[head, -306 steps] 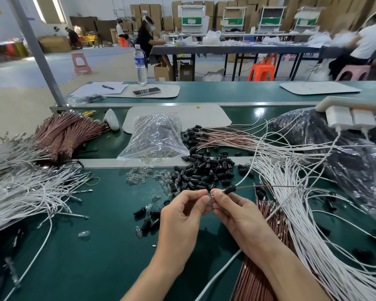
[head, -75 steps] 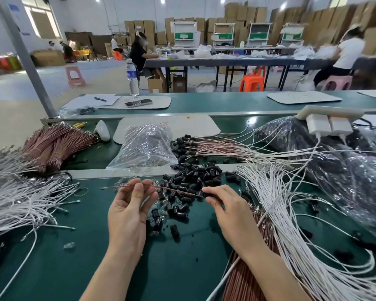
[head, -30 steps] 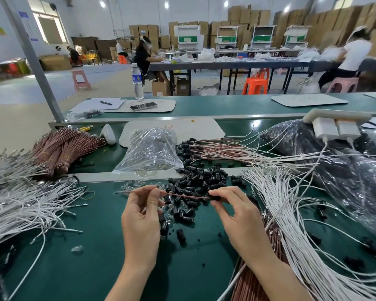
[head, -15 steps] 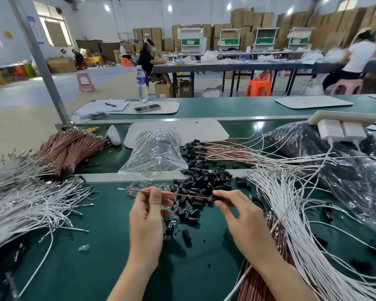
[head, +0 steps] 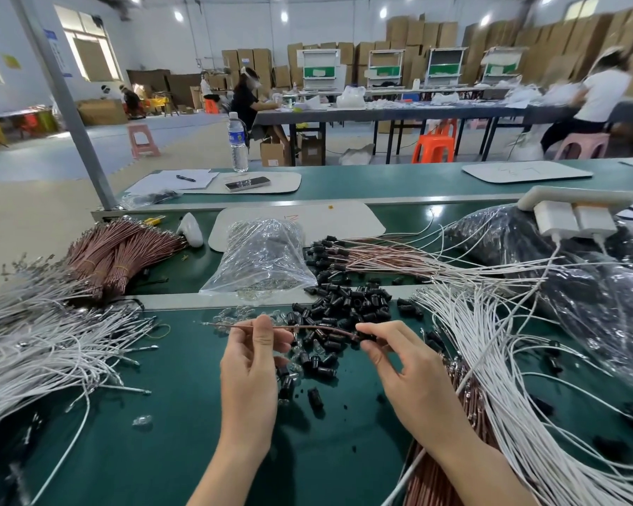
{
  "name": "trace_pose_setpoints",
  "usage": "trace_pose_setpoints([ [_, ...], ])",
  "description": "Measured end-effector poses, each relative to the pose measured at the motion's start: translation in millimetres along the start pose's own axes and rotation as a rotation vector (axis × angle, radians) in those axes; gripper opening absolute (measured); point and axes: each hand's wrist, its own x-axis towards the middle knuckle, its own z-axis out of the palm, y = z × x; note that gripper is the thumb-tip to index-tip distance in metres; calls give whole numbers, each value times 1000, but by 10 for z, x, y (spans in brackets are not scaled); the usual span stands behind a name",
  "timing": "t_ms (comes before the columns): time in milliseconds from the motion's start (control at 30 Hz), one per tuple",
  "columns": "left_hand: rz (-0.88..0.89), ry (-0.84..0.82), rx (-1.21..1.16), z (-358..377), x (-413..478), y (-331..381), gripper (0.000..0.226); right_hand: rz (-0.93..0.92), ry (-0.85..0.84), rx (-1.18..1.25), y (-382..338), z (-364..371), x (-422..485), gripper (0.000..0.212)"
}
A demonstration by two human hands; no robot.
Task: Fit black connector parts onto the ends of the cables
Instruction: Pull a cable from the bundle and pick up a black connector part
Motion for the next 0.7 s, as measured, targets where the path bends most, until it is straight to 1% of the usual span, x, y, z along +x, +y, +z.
trace_pose_setpoints([
  [233,15,-202,-47,71,-96,33,24,-58,-24,-50,-43,14,-5,28],
  [333,9,-265,-58,115,-141,12,23,-95,-24,-63,-83,36,-14,31],
  [500,-41,-301,-96,156,-160,-16,17,-116,27,-44,-109,64,-20,28],
  [600,-61,-344,-96,196,-189,-43,12,-148,22,-63,-125,88,-29,27],
  [667,-64,-349,-99,205,-196,-41,15,-154,13,-92,-121,95,-31,28],
  [700,-77,-329,-118,199,-187,-35,21,-150,18,-107,-114,95,-30,29],
])
